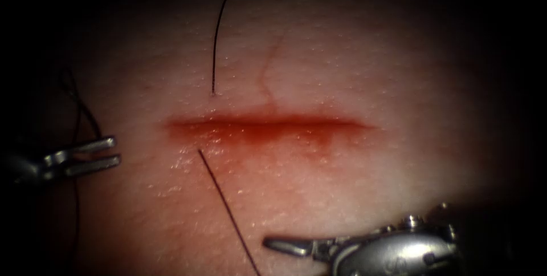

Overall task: Wound Closure
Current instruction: Use the right gripper to pull the suture through until a short suture tail remains

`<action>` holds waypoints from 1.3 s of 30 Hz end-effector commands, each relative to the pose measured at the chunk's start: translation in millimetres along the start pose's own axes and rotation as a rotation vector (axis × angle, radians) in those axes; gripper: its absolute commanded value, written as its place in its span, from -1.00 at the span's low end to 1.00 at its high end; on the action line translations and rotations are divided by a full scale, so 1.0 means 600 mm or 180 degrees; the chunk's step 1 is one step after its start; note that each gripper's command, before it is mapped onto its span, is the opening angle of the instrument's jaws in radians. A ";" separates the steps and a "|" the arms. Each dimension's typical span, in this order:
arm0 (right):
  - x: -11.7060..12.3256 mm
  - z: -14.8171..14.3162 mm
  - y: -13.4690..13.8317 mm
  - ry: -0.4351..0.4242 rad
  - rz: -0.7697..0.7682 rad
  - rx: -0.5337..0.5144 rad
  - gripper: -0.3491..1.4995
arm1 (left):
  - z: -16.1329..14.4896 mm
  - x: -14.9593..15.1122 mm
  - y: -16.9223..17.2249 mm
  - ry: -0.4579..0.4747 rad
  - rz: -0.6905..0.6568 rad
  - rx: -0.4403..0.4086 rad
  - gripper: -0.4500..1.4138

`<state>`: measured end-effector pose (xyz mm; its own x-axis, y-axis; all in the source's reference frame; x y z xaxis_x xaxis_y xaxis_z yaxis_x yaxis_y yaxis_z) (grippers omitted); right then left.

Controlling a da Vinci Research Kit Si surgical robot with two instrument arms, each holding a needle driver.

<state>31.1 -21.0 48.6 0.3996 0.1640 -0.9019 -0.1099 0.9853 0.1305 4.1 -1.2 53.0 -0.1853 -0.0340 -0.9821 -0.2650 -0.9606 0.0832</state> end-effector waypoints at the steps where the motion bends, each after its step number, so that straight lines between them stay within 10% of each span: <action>1: -0.0008 0.0020 0.0009 0.0004 -0.0032 -0.0003 0.87 | 0.0010 -0.0009 0.0002 0.0005 0.0001 -0.0003 -1.00; 12: -0.0074 0.0115 0.0112 -0.0130 -0.0181 -0.0144 0.89 | 0.0007 -0.0009 0.0002 0.0009 -0.0018 -0.0008 -1.00; 34: -0.0089 0.0223 0.0118 -0.0115 -0.0235 -0.0005 0.51 | 0.0004 -0.0008 0.0003 0.0012 -0.0018 -0.0013 -1.00; 35: -0.0087 0.0223 0.0116 -0.0113 -0.0235 -0.0002 0.31 | 0.0003 -0.0008 0.0002 0.0012 -0.0018 -0.0014 -1.00; 37: -0.0087 0.0218 0.0113 -0.0121 -0.0240 -0.0012 -0.76 | 0.0003 -0.0008 0.0002 0.0013 -0.0019 -0.0015 -1.00; 39: -0.0087 0.0211 0.0111 -0.0189 -0.0265 -0.0077 -1.00 | 0.0002 -0.0008 0.0002 0.0014 -0.0019 -0.0016 -1.00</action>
<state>39.2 -14.6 59.0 0.4640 0.0902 -0.8812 -0.0995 0.9938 0.0493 4.5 -1.3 52.9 -0.1809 -0.0283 -0.9831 -0.2617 -0.9621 0.0759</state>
